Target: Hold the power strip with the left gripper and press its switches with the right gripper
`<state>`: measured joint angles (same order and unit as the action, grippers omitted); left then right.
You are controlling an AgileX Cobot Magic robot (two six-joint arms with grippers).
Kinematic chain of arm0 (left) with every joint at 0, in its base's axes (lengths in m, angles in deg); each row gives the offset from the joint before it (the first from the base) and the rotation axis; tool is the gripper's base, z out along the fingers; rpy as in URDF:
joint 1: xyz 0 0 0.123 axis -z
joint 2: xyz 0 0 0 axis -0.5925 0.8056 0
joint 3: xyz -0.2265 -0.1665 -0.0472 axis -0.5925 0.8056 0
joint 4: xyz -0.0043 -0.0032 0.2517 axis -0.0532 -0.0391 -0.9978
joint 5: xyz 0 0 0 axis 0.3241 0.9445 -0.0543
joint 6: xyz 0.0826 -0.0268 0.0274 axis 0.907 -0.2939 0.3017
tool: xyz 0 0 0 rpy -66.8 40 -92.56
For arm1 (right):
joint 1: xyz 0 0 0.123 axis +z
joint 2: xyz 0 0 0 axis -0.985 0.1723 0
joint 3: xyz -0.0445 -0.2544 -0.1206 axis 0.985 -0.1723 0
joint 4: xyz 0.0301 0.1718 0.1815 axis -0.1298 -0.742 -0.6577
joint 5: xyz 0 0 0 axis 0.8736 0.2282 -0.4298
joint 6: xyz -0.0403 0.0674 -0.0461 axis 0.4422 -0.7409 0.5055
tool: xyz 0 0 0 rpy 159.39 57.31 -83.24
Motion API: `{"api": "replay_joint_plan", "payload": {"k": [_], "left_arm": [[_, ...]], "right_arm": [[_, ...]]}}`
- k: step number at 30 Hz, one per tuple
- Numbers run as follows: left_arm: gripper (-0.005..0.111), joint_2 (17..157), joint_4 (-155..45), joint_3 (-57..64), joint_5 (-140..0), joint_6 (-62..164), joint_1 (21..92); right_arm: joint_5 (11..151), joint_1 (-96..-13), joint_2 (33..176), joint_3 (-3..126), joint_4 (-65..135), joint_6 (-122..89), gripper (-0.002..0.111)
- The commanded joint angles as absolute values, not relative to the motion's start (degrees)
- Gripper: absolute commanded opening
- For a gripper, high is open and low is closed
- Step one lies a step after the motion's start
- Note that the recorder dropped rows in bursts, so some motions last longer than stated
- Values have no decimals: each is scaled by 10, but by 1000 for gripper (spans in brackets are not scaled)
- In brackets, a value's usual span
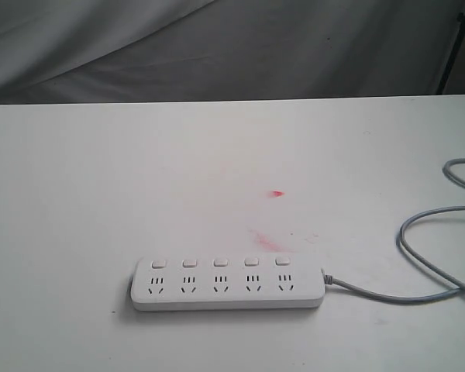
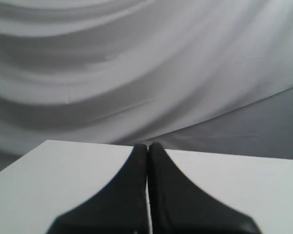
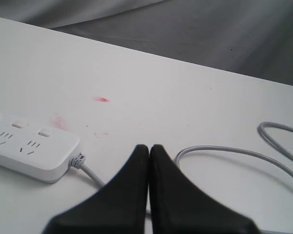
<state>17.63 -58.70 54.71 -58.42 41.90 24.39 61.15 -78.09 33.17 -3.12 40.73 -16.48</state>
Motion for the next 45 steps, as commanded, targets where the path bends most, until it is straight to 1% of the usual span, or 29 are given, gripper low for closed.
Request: {"api": "replay_joint_plan", "payload": {"k": [1,5,9,12,15,19,25,29,34,37,39,43,45], "left_arm": [[0,226,-584,497,-585,417,243],[0,326,-584,426,-602,417,243],[0,457,-584,313,-602,425,243],[0,550,-509,237,-598,540,243],[0,622,-427,186,-596,652,243],[0,703,-306,154,-593,807,243],[0,770,-145,143,-595,1015,243],[0,807,0,143,-586,1164,219],[0,859,155,143,-499,1327,138],[0,890,258,143,-410,1425,88],[0,913,312,143,-323,1503,59],[0,953,354,143,-159,1628,31],[0,970,357,143,-115,1644,30]], "right_arm": [[613,-780,328,-33,404,-165,0],[613,-780,328,-33,404,-165,0],[613,-780,328,-33,404,-165,0],[613,-780,328,-33,404,-165,0],[613,-780,328,-33,404,-165,0],[613,-780,328,-33,404,-165,0],[613,-780,328,-33,404,-165,0],[613,-780,328,-33,404,-165,0],[613,-780,328,-33,404,-165,0],[613,-780,328,-33,404,-165,0],[613,-780,328,-33,404,-165,0],[613,-780,328,-33,404,-165,0],[613,-780,328,-33,404,-165,0]]}}
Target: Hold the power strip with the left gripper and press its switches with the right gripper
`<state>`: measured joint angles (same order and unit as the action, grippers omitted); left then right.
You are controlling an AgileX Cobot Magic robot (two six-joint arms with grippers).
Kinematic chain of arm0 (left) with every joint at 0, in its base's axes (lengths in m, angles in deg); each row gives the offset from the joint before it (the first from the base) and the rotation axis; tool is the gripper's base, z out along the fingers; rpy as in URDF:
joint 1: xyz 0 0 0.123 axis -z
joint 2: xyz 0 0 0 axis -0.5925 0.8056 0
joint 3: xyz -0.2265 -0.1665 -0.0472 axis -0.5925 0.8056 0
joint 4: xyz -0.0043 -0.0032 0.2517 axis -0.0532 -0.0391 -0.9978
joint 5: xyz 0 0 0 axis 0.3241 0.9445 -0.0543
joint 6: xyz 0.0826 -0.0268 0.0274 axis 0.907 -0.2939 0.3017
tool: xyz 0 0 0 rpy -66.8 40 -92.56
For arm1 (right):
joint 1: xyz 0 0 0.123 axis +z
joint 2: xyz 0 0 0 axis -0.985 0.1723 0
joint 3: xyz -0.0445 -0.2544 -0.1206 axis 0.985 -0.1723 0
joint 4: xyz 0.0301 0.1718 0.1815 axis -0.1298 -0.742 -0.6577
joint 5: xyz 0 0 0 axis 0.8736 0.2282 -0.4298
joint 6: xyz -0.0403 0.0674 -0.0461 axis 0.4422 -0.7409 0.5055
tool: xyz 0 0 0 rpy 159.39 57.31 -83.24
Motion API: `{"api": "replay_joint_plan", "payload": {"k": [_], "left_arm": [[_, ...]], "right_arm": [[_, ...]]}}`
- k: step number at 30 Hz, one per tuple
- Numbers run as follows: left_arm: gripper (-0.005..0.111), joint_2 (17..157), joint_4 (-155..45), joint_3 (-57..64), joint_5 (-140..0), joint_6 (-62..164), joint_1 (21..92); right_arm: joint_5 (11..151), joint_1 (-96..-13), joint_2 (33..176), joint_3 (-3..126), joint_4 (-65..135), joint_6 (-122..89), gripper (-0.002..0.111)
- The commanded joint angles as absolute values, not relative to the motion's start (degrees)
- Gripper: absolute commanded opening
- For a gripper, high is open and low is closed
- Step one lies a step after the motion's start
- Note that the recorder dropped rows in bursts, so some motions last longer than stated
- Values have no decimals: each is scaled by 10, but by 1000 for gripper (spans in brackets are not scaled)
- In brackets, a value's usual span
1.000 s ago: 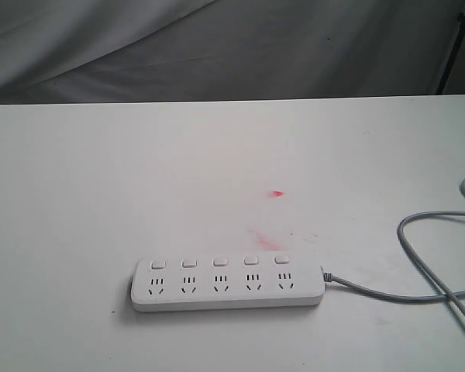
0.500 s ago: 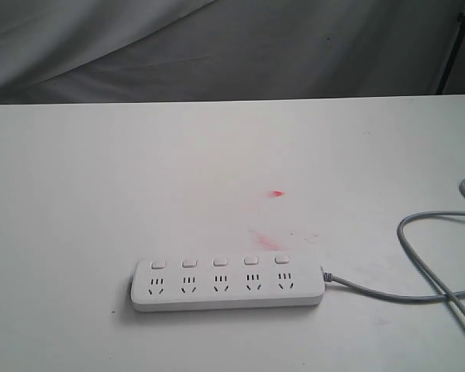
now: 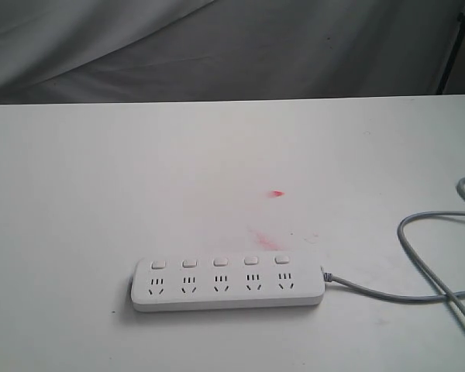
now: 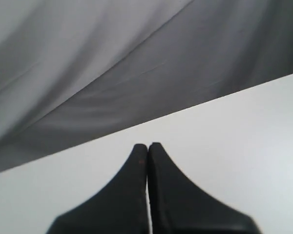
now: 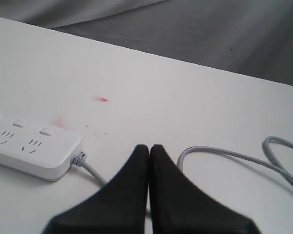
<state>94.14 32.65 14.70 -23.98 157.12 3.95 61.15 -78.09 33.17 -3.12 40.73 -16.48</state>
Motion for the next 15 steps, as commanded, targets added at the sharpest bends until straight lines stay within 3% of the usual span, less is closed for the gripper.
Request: {"api": "replay_joint_plan", "payload": {"k": [1,15], "left_arm": [[0,976,357,143,-111,1644,30],[0,1027,300,143,-25,1644,30]], "right_arm": [[613,-780,328,-33,404,-165,0],[613,-780,328,-33,404,-165,0]]}}
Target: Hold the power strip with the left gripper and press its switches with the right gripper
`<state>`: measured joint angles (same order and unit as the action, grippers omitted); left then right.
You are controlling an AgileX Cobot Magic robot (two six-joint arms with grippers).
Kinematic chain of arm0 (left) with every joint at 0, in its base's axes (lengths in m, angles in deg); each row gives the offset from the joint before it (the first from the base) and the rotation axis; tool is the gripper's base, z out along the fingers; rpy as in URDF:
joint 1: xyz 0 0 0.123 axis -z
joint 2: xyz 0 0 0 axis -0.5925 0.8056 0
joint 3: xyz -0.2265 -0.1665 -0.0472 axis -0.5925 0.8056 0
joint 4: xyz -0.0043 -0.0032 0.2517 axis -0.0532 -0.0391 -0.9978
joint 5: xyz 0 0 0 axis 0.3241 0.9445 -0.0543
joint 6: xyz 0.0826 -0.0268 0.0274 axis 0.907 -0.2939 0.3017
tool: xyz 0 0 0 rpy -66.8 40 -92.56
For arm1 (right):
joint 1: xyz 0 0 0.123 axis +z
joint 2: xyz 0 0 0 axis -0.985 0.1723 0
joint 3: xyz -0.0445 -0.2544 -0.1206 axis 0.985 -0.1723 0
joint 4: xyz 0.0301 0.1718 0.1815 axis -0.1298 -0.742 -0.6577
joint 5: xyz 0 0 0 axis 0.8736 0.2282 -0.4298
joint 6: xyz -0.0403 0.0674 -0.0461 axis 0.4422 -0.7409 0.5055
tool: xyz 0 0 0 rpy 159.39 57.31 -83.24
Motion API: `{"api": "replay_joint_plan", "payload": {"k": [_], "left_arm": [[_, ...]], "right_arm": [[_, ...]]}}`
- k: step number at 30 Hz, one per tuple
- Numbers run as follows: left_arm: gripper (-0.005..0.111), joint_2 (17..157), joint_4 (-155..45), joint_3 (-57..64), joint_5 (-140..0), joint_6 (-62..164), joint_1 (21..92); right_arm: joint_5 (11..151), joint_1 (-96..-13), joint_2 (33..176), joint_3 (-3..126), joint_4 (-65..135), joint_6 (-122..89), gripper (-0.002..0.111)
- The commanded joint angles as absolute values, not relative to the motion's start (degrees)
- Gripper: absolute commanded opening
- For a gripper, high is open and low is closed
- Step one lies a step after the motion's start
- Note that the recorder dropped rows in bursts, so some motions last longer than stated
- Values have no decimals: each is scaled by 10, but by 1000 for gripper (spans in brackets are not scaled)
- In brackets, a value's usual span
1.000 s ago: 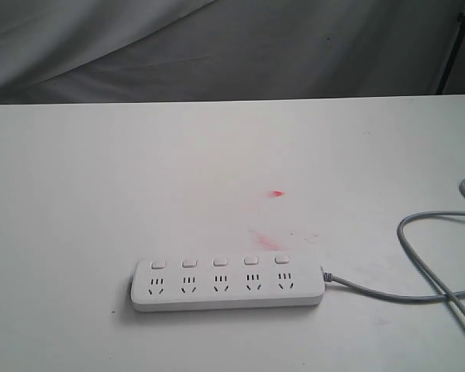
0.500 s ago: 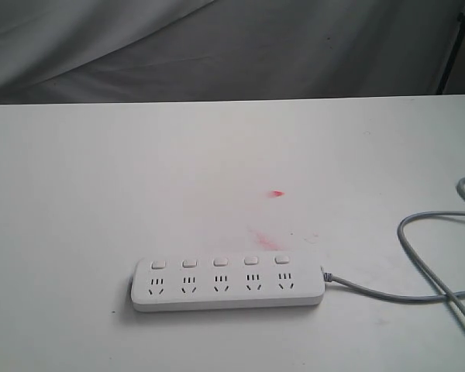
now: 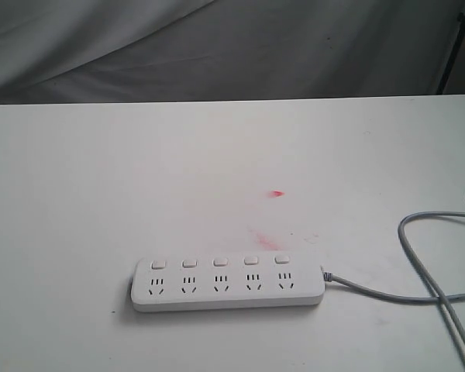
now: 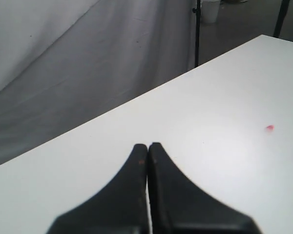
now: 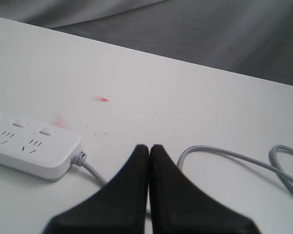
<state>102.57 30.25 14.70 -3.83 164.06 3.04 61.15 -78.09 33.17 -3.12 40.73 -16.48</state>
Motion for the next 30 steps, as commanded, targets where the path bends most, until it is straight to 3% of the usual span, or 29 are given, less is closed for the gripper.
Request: {"api": "replay_joint_plan", "payload": {"k": [1,24,30], "left_arm": [[0,1027,300,143,-27,1644,30],[0,1027,294,143,-15,1644,35],[0,1027,167,112,-14,1644,92]], "right_arm": [[613,-780,328,-33,404,-165,0],[613,-780,328,-33,404,-165,0],[613,-780,328,-33,404,-165,0]]}}
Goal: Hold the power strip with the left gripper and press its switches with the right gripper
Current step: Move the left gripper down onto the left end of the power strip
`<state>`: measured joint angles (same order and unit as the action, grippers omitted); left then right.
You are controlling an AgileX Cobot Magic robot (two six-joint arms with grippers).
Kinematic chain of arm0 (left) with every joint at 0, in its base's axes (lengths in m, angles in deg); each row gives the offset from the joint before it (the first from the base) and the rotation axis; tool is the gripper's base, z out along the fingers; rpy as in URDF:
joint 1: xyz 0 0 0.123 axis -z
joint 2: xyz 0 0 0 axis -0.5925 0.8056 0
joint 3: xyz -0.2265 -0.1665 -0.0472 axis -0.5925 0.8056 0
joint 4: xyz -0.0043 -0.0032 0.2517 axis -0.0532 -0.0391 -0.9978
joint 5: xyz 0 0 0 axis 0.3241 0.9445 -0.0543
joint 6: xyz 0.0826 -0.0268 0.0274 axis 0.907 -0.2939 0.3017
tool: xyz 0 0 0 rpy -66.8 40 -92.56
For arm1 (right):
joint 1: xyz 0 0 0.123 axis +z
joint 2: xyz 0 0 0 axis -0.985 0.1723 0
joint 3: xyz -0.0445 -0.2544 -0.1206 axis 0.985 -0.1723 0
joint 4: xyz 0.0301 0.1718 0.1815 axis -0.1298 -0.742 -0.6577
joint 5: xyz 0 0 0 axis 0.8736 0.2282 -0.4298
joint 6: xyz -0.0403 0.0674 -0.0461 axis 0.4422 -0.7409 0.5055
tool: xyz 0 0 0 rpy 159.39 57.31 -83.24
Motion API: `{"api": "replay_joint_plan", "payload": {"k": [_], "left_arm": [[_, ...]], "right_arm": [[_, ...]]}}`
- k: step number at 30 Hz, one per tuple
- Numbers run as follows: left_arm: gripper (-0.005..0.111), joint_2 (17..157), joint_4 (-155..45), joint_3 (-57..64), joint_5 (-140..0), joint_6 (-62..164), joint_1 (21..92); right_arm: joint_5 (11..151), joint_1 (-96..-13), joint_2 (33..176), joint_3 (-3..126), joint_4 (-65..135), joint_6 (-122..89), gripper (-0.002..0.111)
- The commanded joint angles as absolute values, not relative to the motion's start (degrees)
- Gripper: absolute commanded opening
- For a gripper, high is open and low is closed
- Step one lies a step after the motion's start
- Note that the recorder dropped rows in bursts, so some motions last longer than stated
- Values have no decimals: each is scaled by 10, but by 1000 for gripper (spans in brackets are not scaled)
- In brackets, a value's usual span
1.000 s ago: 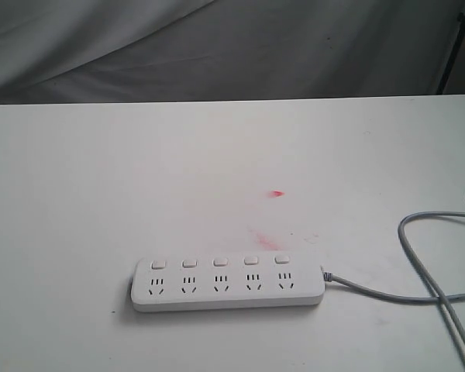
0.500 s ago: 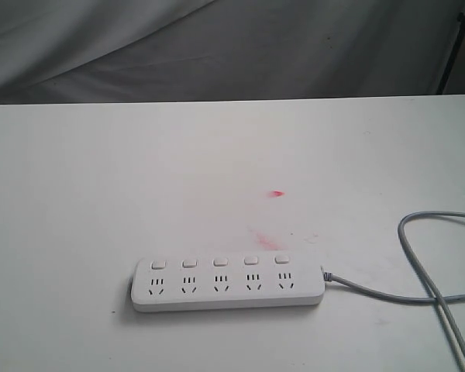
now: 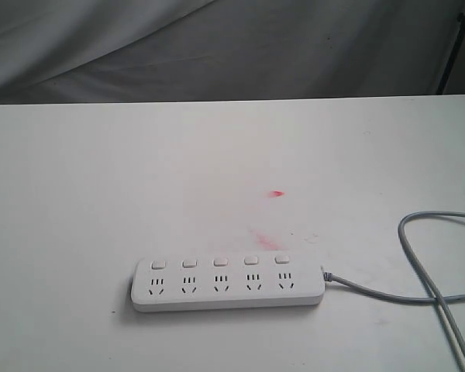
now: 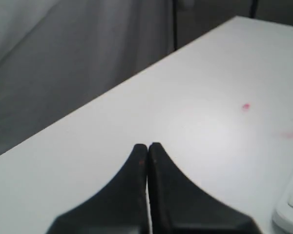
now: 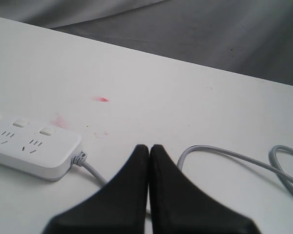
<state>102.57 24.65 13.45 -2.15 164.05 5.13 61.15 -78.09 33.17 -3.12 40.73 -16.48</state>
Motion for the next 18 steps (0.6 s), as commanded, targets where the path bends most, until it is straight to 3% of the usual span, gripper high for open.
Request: {"api": "replay_joint_plan", "payload": {"k": [1,4,6,8,10,12,14,18], "left_arm": [[0,1027,143,101,-23,1644,119],[2,1027,117,93,-71,1644,171],[11,1027,76,93,-126,1644,217],[28,1027,42,93,-151,1644,252],[57,1027,42,93,-148,1644,284],[74,1030,42,93,-148,1626,303],[82,1044,41,93,-134,1613,322],[83,1111,41,93,-117,1613,357]], "right_arm": [[613,-780,328,-33,404,-165,0],[613,-780,328,-33,404,-165,0],[613,-780,328,-33,404,-165,0],[613,-780,328,-33,404,-165,0],[613,-780,328,-33,404,-165,0],[613,-780,328,-33,404,-165,0],[613,-780,328,-33,404,-165,0],[613,-780,328,-33,404,-165,0]]}}
